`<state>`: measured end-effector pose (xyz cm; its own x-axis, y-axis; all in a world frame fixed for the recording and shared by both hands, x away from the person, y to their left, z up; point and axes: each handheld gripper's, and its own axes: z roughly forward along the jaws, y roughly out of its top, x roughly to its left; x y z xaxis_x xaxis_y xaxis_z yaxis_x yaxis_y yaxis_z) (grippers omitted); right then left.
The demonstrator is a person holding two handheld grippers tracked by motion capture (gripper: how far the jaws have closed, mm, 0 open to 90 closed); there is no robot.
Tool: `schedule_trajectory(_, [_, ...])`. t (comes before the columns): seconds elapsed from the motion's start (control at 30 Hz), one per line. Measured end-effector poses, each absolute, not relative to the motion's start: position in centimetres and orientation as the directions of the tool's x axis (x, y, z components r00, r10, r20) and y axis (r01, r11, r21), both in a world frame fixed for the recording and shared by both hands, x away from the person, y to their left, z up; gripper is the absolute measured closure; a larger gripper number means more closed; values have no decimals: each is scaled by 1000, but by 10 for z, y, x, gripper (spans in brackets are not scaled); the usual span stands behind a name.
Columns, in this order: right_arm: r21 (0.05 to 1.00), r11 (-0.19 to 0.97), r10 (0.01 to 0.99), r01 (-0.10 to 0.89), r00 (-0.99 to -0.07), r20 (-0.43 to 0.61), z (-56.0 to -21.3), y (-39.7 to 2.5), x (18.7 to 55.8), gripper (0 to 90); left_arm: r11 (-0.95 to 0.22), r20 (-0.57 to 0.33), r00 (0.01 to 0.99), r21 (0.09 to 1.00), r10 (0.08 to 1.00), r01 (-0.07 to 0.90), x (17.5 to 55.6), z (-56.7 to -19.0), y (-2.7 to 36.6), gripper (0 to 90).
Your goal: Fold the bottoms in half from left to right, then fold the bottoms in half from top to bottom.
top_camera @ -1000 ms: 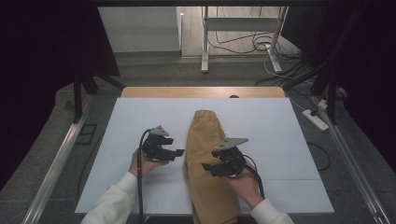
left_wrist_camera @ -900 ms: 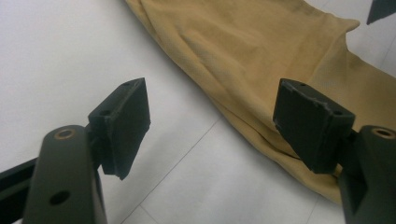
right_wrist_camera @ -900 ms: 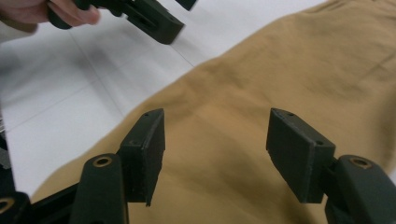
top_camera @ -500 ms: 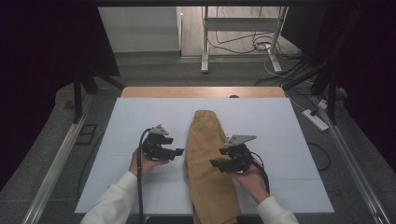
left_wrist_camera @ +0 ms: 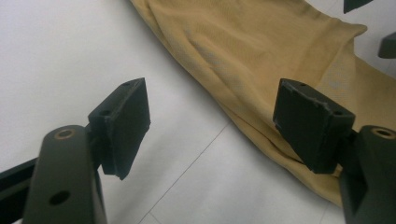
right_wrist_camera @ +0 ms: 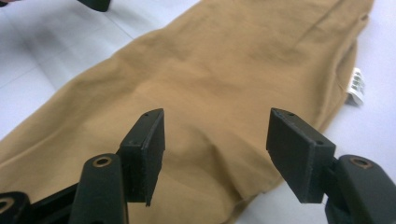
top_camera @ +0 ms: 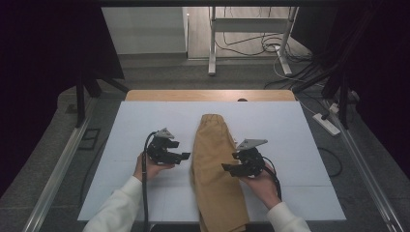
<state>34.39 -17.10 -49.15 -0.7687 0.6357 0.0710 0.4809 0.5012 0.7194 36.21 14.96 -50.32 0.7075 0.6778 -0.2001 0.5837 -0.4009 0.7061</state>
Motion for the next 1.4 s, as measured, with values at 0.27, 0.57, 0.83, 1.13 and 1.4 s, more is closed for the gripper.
schedule_trajectory(0.27, [722,479,648,499,-756,93,-493,-176,352,377,-399,-198,711,713,675,577,369,-501,145,267])
schedule_trajectory(0.57, [719,480,657,502,-749,83,-492,-177,366,376,-408,-205,724,711,659,573,386,-498,134,264])
schedule_trajectory(0.83, [726,475,654,498,-752,87,-491,-178,381,376,-422,-222,727,690,650,588,396,-504,125,260])
schedule_trajectory(1.13, [734,469,650,492,-754,90,-486,-178,394,375,-421,-214,727,695,652,582,414,-500,122,258])
schedule_trajectory(1.4, [740,459,659,492,-747,89,-485,-179,403,372,-422,-203,734,707,648,567,426,-493,118,257])
